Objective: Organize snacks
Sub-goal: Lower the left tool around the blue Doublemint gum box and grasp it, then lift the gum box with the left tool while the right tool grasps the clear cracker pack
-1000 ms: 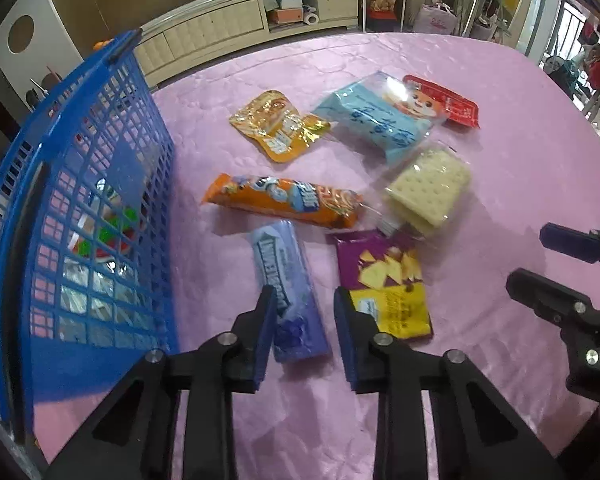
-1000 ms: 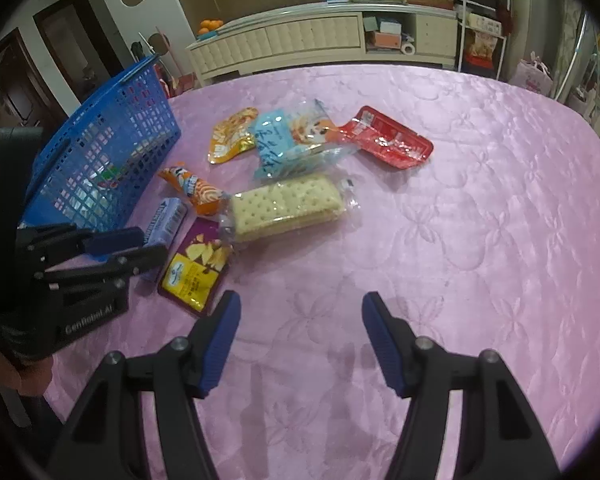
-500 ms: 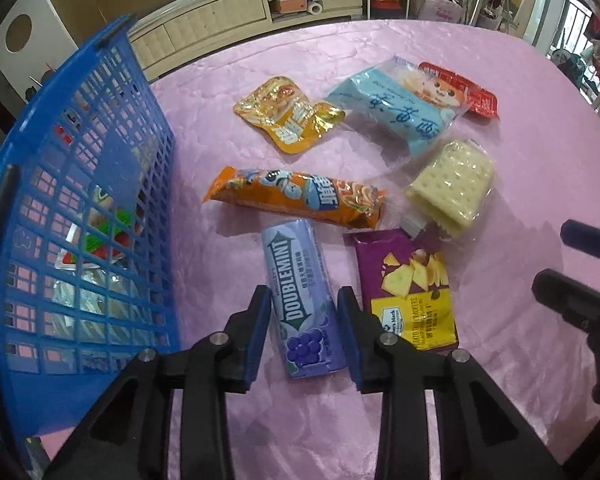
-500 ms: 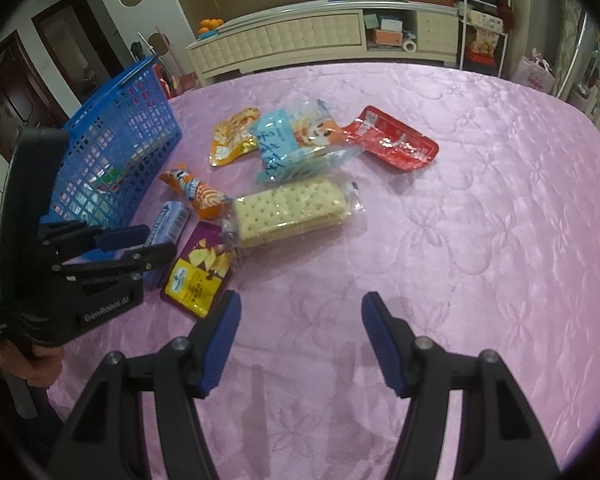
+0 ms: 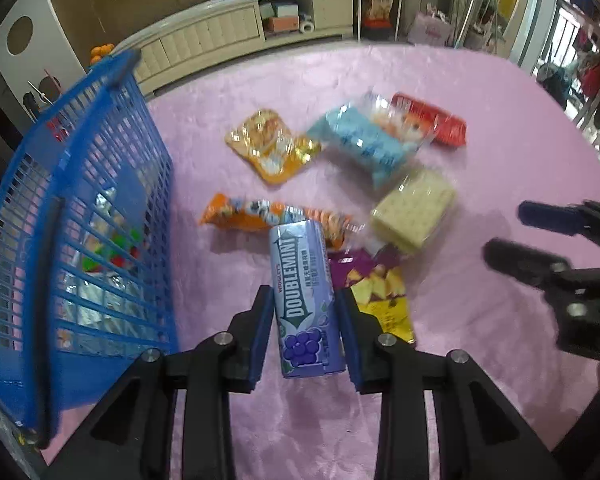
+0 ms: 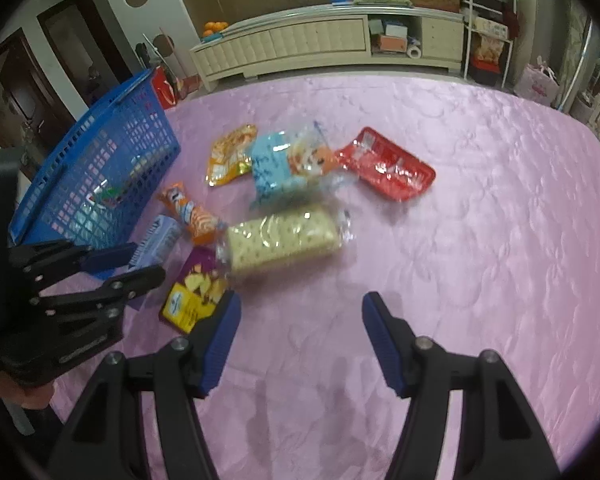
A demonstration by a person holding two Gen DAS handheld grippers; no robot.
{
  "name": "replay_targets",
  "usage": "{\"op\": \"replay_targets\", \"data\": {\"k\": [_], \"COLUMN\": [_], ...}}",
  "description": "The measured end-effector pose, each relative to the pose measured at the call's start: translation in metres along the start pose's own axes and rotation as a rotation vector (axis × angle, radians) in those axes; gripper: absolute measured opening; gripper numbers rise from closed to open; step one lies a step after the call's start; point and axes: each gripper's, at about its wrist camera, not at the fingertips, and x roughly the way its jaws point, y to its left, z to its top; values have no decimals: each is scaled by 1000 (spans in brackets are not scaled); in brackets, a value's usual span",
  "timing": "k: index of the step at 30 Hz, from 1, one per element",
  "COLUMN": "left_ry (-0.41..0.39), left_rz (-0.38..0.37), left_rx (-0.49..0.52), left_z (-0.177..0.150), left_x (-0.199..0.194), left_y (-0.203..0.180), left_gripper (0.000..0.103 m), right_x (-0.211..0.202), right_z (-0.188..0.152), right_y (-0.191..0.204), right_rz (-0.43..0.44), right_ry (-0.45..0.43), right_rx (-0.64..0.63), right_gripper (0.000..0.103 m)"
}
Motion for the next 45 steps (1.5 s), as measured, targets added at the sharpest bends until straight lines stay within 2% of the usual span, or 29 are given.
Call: {"op": "replay_targets", "data": {"k": [2,4,9,17,20,24,31,34,37,45], "left_ry": [-19,-33,-40,-29,-22,-13,-8,-12,-14,-60], "left_rz": [-9,-11,-12,2,5,0,5,6,6,-16], "left_rx": [-14,-22,-35,-42,-46,-43,-38,-37,-38,-40], "left_z": [2,3,2,4,5,5,4,2,0,-5], "left_x": [-8,-14,-22,-17,-13,-9,-8,-10,-12,-38], "left_y": [0,-1,-1,8,9,8,8,7,6,0], "left_gripper": [30,30,30,30,30,30,30,30,30,28], "right_x": [4,9,26,65,71,85,95,88,79,37], "right_z": [6,12,28,45,47,55,58,51,45,34], "right_y": [-1,0,7,19,21,28,30,27,22,22], "right_rz": [5,15,70,65,65,21,40,43,54,53], "right_ry": [27,44,96,180,182,187,178,154,130,71], "right_rx": [-16,-34,-74,-150,-167,-237,-266,-278,-272,-230], "right_gripper": [76,86,96,96,96,97,98,87,81,81]}}
